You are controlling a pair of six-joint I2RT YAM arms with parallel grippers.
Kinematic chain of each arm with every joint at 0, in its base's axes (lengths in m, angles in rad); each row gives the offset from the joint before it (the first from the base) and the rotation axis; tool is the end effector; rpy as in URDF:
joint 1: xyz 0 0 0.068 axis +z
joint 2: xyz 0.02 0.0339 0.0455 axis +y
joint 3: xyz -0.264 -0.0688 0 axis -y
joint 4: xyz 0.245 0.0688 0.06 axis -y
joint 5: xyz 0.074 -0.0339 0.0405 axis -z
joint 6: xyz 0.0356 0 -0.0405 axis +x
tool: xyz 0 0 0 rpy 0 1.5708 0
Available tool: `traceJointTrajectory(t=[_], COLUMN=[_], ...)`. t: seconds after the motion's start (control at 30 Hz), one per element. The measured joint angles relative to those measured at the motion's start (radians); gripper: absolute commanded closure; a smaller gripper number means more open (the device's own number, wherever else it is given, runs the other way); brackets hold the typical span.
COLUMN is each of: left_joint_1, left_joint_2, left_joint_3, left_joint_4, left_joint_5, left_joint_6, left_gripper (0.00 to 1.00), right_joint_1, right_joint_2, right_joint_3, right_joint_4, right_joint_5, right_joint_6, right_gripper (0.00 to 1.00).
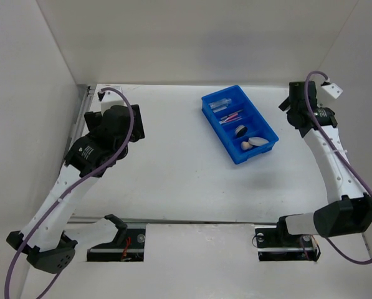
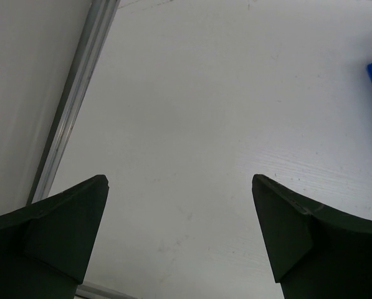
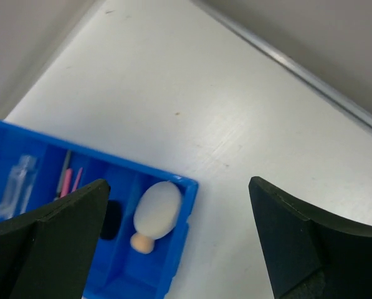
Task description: Organize the makeup
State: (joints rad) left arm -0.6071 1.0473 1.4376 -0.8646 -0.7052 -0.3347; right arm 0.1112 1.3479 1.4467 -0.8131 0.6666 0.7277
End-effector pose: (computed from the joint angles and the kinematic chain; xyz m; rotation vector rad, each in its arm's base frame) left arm 0.1624 -0.0847 0.4447 -0.1633 1.9202 0.0956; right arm 0.2773 0.0088 0.3880 0.9523 1.8982 -0.2733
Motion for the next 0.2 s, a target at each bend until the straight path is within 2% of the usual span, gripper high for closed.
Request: traceJointTrajectory(t=[0.2], left_joint_1=[0.000], left_joint_2=[0.018], left_joint_3=[0.001], left_joint_4=[0.000], left_joint_5=[0.018], left_joint_6=[-0.004], left_gripper=[0.00], right_joint_1=[0.000], right_joint_2=[-0.074], right_joint_3=[-0.026], right_joint_4=[-0.079], right_joint_5=[0.134], right_joint_6=[0.063], right_gripper=[0.00])
